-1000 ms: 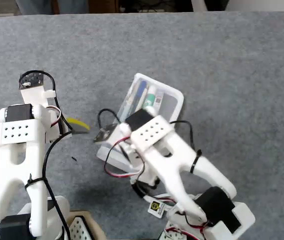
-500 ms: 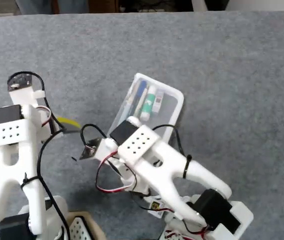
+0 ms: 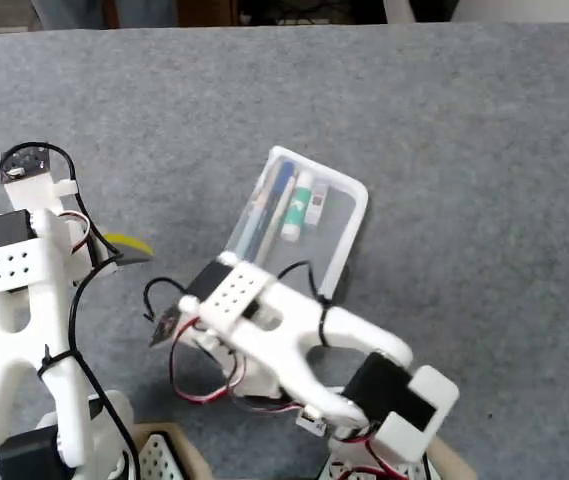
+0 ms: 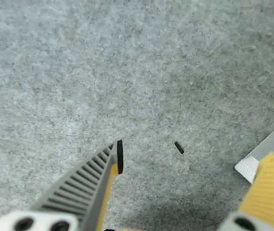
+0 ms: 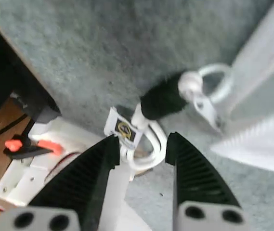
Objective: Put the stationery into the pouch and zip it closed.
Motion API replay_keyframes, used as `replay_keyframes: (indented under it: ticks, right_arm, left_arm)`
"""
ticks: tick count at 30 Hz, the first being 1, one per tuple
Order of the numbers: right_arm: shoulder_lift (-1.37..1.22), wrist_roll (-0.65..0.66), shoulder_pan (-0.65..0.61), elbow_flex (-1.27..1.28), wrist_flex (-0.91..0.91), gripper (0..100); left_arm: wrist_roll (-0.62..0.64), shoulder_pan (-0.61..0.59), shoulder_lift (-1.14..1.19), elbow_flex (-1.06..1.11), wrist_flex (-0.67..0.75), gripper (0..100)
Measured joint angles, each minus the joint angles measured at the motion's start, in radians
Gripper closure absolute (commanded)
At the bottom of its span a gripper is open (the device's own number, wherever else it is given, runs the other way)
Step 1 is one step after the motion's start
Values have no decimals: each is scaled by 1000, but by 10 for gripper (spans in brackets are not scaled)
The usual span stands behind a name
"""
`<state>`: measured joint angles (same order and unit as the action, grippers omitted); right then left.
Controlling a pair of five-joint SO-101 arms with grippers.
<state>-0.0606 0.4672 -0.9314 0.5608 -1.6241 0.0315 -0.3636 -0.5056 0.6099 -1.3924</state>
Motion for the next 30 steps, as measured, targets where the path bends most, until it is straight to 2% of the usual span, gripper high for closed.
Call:
replay_keyframes:
  ticks: [7,16,23,30]
  right_arm:
    - [-75,-44,-38,-21,43,822]
    - [-252,-44,-37,-80,68,822]
    - [-292,-44,-37,-112,71,822]
    - [-293,-44,-35,-133,78,988]
  left_arm:
    - [0,-6,0,0,0,571]
    - [0,-6,0,0,0,571]
    - [0,-6,0,0,0,571]
    - [0,-6,0,0,0,571]
